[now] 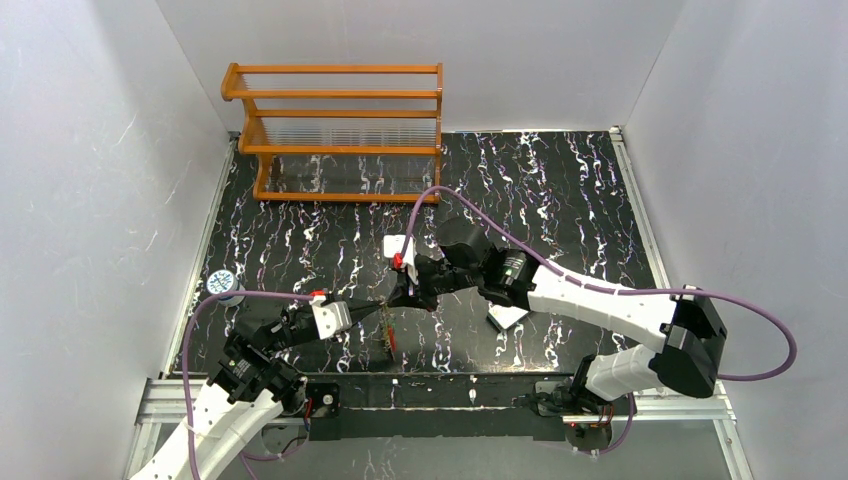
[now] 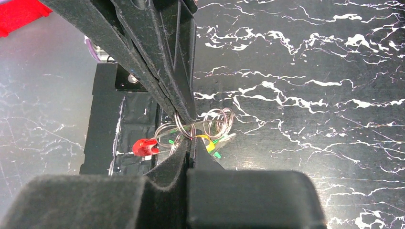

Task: Put the keys on the keyring

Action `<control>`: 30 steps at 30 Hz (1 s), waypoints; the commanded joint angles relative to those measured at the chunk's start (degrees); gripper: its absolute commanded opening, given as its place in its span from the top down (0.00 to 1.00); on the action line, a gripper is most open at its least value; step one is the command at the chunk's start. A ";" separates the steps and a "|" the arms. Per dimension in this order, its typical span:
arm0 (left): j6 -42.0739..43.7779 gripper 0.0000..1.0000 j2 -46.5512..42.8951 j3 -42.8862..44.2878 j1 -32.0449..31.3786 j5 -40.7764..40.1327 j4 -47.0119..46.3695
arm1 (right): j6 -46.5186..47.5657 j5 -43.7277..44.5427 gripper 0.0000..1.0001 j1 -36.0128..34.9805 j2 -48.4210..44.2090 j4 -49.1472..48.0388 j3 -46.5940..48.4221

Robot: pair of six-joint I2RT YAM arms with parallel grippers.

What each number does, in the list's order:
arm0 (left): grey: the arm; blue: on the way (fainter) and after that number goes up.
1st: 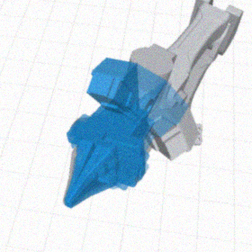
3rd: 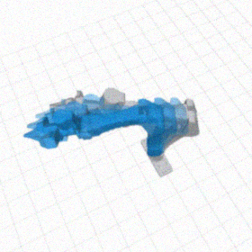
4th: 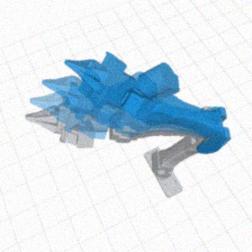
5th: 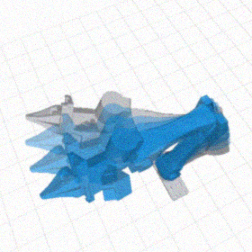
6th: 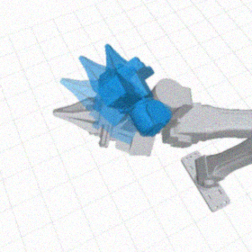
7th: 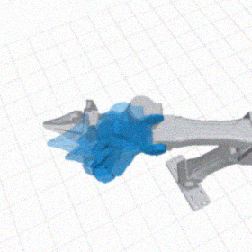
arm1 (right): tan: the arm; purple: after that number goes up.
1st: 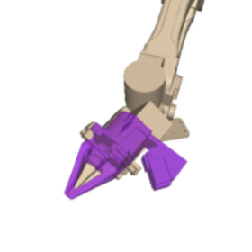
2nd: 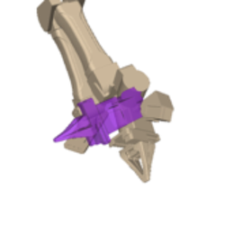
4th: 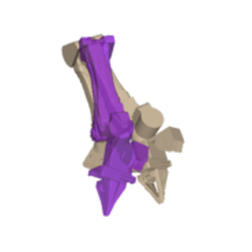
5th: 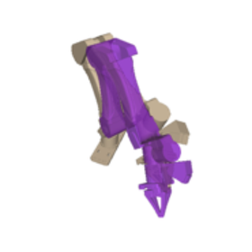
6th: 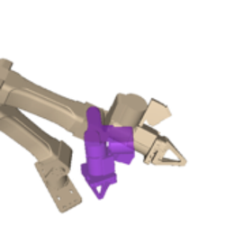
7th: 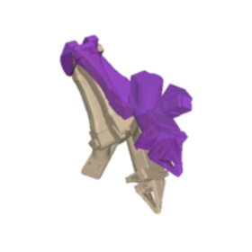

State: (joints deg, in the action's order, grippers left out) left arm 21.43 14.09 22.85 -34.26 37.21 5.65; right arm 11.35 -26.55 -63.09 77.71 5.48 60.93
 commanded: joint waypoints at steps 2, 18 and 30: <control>-0.56 1.00 -1.06 -0.61 -0.19 1.13 -2.79 | 0.79 -0.15 0.99 -0.28 0.87 -3.41 -0.97; -1.23 1.00 -2.31 -1.05 -0.19 1.54 -3.80 | 3.96 -2.23 0.99 -0.28 -0.20 -15.43 -7.58; -1.58 1.00 -2.47 -1.23 -0.19 1.89 -4.33 | 5.37 -4.82 0.78 -0.28 0.70 -25.57 -11.99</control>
State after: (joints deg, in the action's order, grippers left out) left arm 20.40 12.56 21.10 -34.24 36.75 6.04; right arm 15.18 -30.39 -63.13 78.48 -13.87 49.54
